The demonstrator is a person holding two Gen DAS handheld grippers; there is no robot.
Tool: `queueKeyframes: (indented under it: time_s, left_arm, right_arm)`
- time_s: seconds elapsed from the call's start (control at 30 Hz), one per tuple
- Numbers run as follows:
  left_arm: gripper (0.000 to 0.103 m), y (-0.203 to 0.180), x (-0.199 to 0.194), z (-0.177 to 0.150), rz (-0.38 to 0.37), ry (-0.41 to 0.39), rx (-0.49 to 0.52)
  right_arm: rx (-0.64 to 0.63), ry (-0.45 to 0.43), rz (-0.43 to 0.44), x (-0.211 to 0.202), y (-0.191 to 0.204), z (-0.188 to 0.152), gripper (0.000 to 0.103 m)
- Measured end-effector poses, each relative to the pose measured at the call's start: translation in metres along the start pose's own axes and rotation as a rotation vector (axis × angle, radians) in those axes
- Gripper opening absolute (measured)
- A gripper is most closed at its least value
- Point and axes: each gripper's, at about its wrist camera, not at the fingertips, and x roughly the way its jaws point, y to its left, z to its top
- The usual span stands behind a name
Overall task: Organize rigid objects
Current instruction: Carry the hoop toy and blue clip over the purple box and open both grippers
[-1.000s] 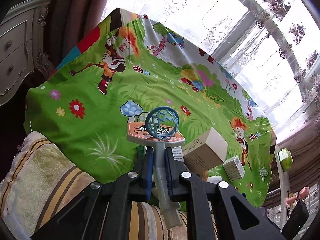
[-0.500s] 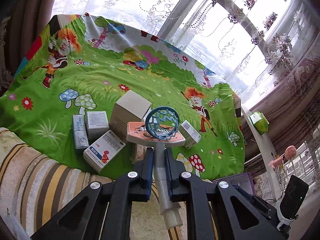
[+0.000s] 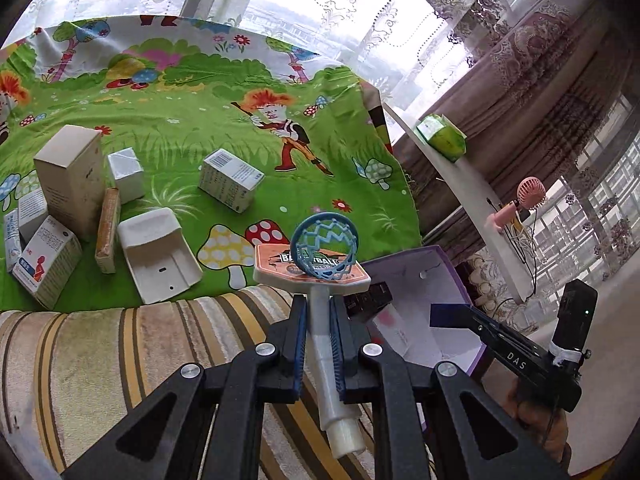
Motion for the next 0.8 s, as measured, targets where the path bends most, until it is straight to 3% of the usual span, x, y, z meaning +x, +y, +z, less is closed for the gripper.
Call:
queueKeyframes:
  time_s: [0.33, 0.8]
  left_arm:
    - [0.012, -0.077, 0.046, -0.03, -0.136, 0.191, 0.185]
    - [0.012, -0.146, 0.1, -0.061, -0.24, 0.383, 0.31]
  right_arm:
    - [0.112, 0.0, -0.091, -0.007, -0.065, -0.014, 0.029]
    - [0.196, -0.044, -0.146, -0.026, -0.106, -0.014, 0.029]
